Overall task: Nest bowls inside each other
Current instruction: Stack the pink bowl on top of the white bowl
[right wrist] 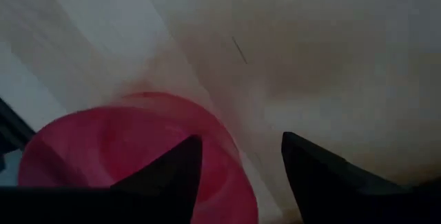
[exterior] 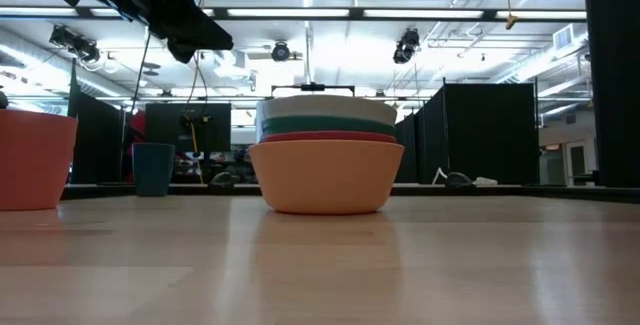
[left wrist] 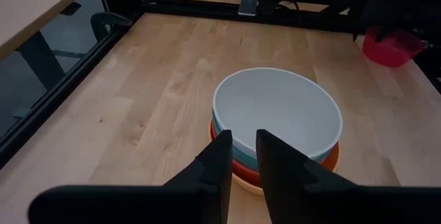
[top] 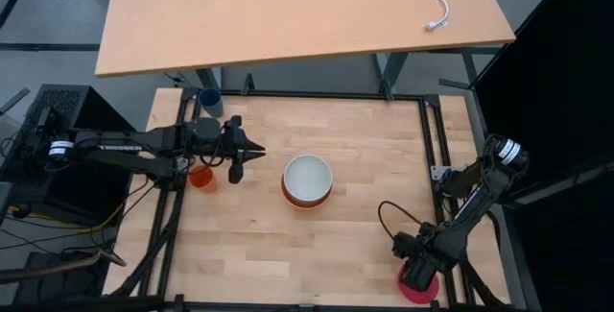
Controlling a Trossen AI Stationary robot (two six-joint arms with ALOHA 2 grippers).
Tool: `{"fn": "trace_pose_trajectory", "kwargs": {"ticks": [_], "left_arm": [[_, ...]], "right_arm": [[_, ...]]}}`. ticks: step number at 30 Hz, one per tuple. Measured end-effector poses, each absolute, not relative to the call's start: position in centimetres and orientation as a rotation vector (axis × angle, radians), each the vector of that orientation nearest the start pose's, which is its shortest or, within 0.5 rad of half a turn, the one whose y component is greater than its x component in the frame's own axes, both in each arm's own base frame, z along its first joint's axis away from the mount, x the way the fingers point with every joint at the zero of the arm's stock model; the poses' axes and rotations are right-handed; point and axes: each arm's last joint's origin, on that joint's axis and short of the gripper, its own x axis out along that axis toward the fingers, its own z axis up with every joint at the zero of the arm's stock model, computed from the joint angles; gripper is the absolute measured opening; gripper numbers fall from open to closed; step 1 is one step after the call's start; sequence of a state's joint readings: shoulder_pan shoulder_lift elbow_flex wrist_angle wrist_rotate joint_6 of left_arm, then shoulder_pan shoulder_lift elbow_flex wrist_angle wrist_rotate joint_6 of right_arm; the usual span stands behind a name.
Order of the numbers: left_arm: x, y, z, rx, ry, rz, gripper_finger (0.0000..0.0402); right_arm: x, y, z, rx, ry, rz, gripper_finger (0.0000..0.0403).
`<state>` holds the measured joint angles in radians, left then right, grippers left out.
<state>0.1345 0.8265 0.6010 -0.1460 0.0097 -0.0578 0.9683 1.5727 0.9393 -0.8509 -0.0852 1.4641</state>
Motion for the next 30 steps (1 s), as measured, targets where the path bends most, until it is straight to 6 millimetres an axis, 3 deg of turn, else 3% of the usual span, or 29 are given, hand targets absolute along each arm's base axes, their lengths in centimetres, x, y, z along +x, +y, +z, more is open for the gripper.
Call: {"fn": "trace_pose_trajectory", "kwargs": {"ticks": [15,19,23,28,30], "left_arm": [[18.3,2.4,26.8,-0.082,0.347,0.134,0.0056],[18.3,2.4,26.9,-0.082,0.341,0.134,0.0053],[18.3,2.4,26.8,-0.082,0.345,0.133,0.0058],[18.3,2.4,26.8,-0.088,0.345,0.121,0.0062],[18.3,2.4,26.8,-0.088,0.347,0.120,0.0061]], "right_arm": [[17.7,19.3,16.5,0.493,1.603,-0.182,0.0002],[21.1,16.8,19.0,0.412,1.476,-0.180,0.0000],[24.6,13.4,23.2,0.321,1.305,-0.179,0.0000],[28.5,7.7,28.4,0.265,1.120,-0.181,0.0000],[29.5,6.2,28.6,0.278,1.104,-0.173,0.0000]]}}
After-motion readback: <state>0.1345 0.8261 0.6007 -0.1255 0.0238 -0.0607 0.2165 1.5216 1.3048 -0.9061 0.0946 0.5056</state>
